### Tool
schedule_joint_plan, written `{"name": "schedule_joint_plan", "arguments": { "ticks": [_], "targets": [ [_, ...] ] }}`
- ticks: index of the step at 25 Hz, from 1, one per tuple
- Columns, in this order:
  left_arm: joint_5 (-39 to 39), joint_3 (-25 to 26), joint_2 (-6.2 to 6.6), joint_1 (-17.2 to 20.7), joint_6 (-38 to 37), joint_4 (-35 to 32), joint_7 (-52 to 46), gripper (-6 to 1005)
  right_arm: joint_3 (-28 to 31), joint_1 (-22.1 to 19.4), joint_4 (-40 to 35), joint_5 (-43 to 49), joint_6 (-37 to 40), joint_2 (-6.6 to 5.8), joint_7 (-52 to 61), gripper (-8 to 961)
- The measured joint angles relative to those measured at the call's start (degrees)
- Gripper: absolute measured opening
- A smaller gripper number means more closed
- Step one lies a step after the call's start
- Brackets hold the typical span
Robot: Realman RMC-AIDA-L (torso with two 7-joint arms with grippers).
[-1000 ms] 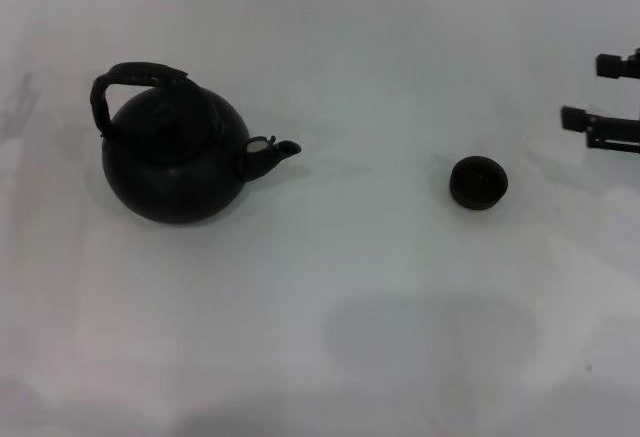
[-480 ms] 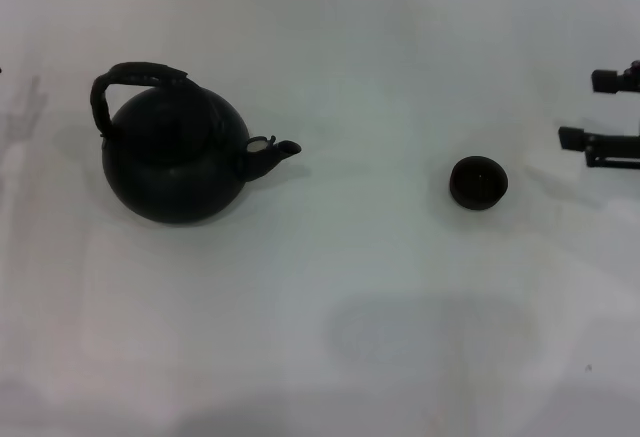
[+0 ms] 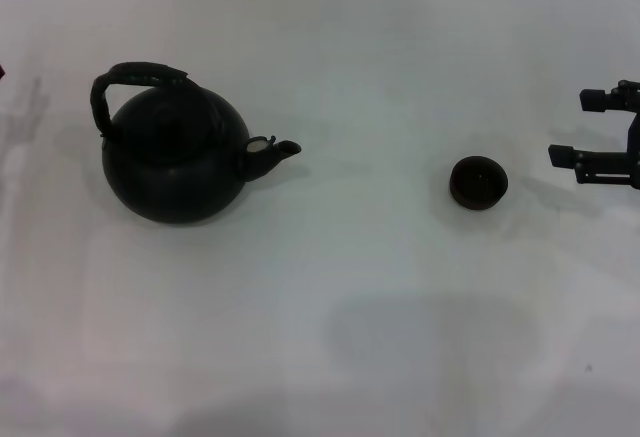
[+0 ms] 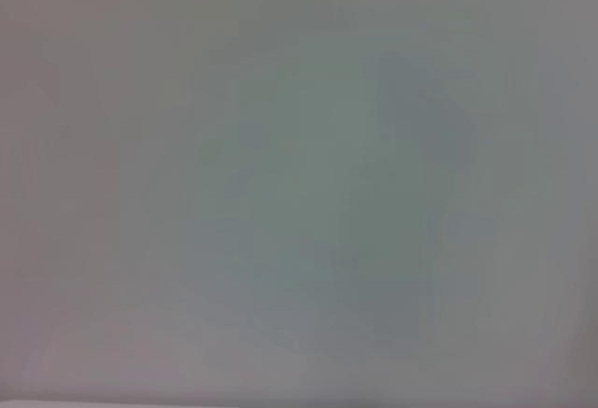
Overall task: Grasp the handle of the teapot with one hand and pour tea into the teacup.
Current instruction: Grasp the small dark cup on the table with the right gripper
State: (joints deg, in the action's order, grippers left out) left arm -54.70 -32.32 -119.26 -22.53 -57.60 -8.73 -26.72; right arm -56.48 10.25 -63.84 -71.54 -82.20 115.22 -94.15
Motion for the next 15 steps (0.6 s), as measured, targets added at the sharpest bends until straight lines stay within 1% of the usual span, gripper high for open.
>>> {"name": "schedule_joint_plan", "arguments": {
  "ticks": [6,9,12,15],
  "targets": [
    [-0.06,0.18,0.04,0.42,-0.72,0.03,0.18,862,0.09,-0.52,-0.09,0.11,-0.36,-0.03,0.82,852],
    [-0.02,0.23,0.07,0.31,-0.73,0.03,0.64,862,-0.81,-0.49,-0.94,0.43,-0.85,-0.07,1.81,852],
    [0.04,0.25,0.09,0.12,-0.63,0.03,0.86,861,-2.4,0.07,-1.42,1.25,-1.09,-0.02,2.28,852],
    [0.06,0.26,0.08,0.01,-0.6,0.03,0.97,861,-5.56,1.15,-1.64,2.14,-0.22,0.0,3.6,853]
  ]
}}
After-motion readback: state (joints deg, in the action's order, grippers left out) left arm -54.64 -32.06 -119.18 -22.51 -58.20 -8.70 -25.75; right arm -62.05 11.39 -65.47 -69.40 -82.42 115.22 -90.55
